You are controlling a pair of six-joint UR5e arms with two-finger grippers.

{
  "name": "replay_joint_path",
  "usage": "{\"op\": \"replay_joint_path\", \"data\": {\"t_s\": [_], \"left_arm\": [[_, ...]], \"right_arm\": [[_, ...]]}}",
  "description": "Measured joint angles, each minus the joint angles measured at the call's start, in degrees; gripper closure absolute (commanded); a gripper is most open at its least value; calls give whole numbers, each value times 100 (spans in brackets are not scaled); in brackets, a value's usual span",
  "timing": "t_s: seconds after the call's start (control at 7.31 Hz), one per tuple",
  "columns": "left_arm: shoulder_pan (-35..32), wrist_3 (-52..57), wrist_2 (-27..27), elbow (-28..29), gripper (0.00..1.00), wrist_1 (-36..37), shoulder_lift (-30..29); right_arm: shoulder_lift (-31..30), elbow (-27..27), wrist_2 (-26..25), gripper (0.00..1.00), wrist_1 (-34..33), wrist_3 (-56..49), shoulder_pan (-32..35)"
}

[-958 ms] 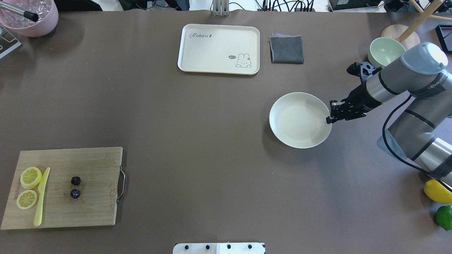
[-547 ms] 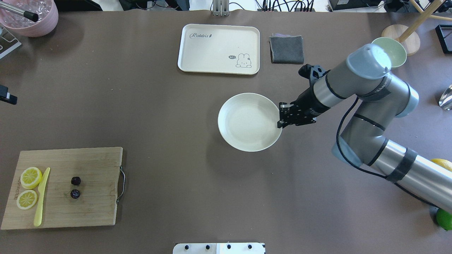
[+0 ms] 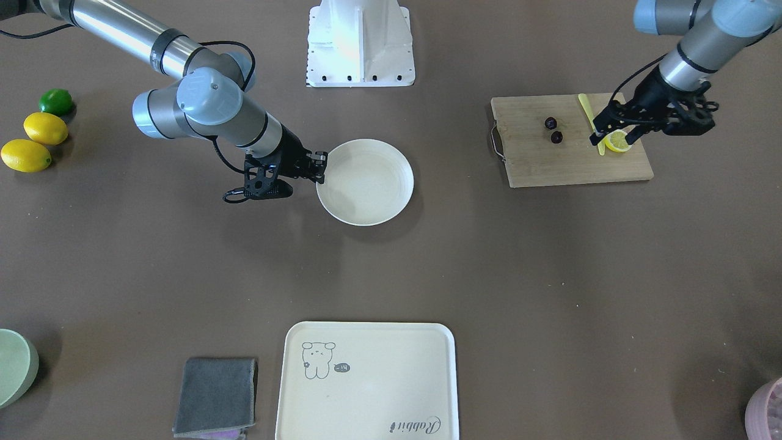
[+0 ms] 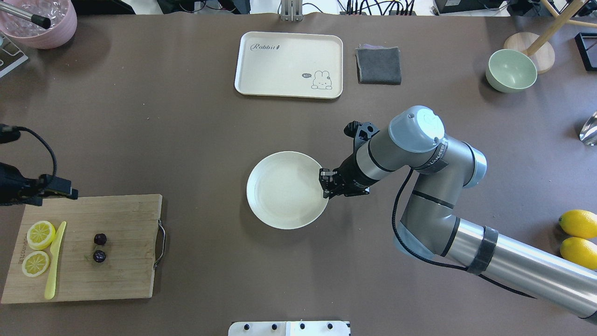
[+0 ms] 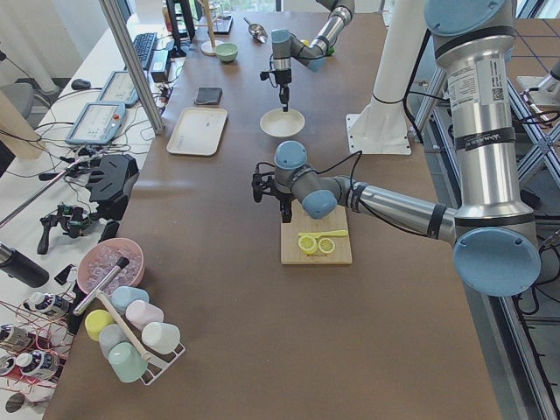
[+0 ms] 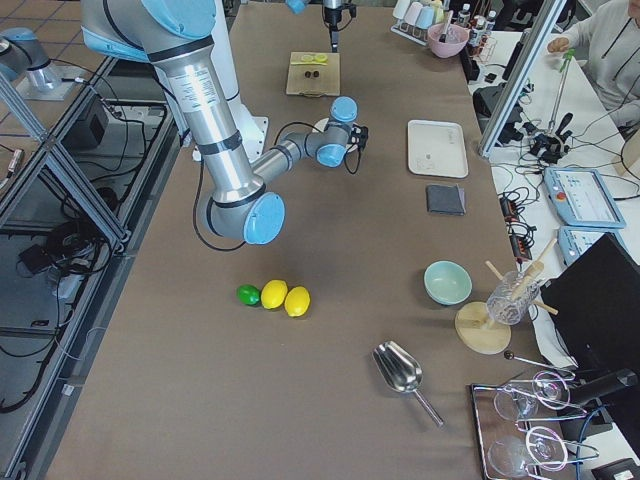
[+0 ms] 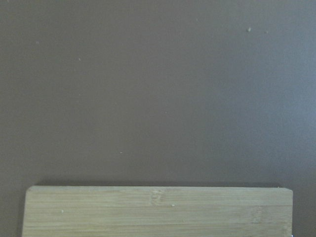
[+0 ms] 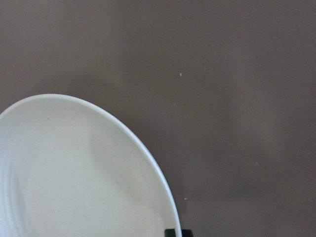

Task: Place red cherry on plate
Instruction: 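Hold the plate with the right gripper while the left gripper reaches the cherries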

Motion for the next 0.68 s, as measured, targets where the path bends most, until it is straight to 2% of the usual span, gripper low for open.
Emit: {"op": "replay_joint_path", "data": {"t_s": [0.14,0.27,0.41,0.55,0.68], "left_arm": [[453,-310,294,-4,16,-108,4],[841,-458,543,2,19,-156,-3],[1147,-522,785,15,22,-174,-12],[1338,-548,923,34,32,-180,-25],[1444,-552,980,49,49,-182,-40]], "right_arm": [[25,-62,-52,100,1,7,-35],[33,-88,-78,25,4,5,-49],[35,-93,-127,0,10,0,-51],[38,-95,-252,0,19,6,-60],[36,-96,-381,0,25,21,-63]]}}
